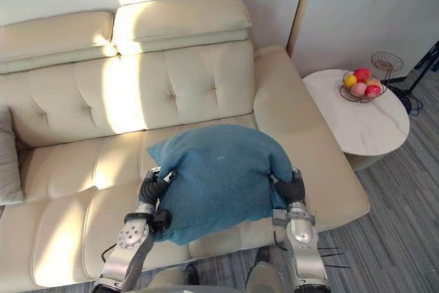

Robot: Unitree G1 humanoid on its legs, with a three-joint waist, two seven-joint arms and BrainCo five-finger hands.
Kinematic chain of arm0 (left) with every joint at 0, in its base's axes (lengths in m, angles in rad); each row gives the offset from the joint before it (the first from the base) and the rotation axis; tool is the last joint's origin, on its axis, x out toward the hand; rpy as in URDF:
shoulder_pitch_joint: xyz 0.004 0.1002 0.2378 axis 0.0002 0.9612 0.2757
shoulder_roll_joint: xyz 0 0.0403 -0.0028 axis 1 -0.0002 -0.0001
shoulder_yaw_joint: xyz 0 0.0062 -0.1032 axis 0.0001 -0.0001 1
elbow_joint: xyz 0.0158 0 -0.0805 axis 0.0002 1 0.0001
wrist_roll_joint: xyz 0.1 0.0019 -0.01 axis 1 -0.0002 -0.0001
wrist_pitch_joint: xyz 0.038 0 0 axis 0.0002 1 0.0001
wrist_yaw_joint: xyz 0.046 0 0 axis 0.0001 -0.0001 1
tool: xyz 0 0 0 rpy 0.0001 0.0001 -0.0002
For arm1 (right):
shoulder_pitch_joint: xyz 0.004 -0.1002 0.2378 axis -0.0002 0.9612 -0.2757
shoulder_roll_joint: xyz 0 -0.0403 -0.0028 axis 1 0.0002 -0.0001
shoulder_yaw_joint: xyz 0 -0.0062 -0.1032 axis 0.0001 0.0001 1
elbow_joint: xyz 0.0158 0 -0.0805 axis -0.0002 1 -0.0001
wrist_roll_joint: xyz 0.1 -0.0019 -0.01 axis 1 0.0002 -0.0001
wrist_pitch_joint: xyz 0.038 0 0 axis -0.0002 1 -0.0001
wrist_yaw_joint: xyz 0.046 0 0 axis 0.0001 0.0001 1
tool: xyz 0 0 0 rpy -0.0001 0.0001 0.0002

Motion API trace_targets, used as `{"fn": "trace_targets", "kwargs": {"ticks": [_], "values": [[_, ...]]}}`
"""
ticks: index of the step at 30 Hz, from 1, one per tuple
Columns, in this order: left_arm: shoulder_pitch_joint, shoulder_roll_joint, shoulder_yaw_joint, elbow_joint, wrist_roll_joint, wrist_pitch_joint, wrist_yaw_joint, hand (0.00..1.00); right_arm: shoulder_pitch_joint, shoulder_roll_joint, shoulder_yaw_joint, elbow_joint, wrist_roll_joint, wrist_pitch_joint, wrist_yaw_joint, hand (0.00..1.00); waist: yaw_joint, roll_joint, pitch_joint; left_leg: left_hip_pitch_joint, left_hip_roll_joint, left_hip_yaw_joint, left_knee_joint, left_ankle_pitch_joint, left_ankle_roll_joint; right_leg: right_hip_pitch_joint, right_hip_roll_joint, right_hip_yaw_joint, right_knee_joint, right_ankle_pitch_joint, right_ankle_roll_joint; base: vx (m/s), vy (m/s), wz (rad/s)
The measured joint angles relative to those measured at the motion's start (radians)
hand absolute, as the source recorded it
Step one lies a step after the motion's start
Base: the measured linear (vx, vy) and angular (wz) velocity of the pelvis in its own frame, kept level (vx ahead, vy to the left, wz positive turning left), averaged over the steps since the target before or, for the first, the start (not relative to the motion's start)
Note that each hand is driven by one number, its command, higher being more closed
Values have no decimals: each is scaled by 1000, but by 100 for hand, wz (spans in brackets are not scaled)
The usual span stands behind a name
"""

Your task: Pick up cushions and gather them together orderly.

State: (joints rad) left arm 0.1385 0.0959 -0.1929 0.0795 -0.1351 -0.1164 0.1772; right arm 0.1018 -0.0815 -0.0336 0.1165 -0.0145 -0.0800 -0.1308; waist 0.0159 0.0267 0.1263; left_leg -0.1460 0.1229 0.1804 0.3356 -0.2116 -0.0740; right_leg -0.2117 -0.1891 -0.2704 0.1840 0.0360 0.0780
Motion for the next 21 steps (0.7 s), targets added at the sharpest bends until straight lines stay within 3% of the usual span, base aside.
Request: {"fn": "trace_targets", "kwargs": {"ticks": [6, 12, 13, 16, 17, 21], "values": [[-105, 22, 52, 0, 34, 1, 46, 100, -136, 16, 34, 28, -50, 0, -54, 100, 4, -23, 51, -188, -4, -14, 74, -2, 15, -148, 0, 6, 2, 47, -11, -108, 12, 0], [-366, 47, 80, 10, 43, 1, 189, 100, -453, 9, 50, 82, -116, 4, -205, 100, 32, -15, 123, -381, -20, -42, 89, 52, 23, -320, -12, 0, 7, 89, -25, -105, -27, 13], [-481, 77, 77, 40, 42, 1, 225, 100, -561, -7, 46, 103, -117, 13, -244, 100, 35, -15, 165, -393, -22, -57, 85, 71, 19, -327, -15, -12, 10, 93, -29, -38, -47, 34], [-722, 148, 74, 140, 40, 1, 279, 100, -762, -43, 31, 149, -133, 16, -308, 100, 53, -14, 190, -452, -30, -72, 78, 103, 14, -387, -21, -13, 32, 95, -33, -65, -49, 25], [-903, 216, 73, 219, 37, 1, 310, 100, -927, -56, 10, 205, -143, 18, -339, 100, 54, -13, 226, -473, -36, -81, 61, 127, 12, -414, -24, -12, 36, 105, -44, -74, -41, 21], [-1279, 333, 68, 356, 30, -1, 359, 100, -1262, -67, -49, 356, -153, 18, -423, 100, 53, -15, 246, -559, -38, -109, 35, 171, 7, -489, -20, -19, 20, 129, -55, -60, -33, 20]]}}
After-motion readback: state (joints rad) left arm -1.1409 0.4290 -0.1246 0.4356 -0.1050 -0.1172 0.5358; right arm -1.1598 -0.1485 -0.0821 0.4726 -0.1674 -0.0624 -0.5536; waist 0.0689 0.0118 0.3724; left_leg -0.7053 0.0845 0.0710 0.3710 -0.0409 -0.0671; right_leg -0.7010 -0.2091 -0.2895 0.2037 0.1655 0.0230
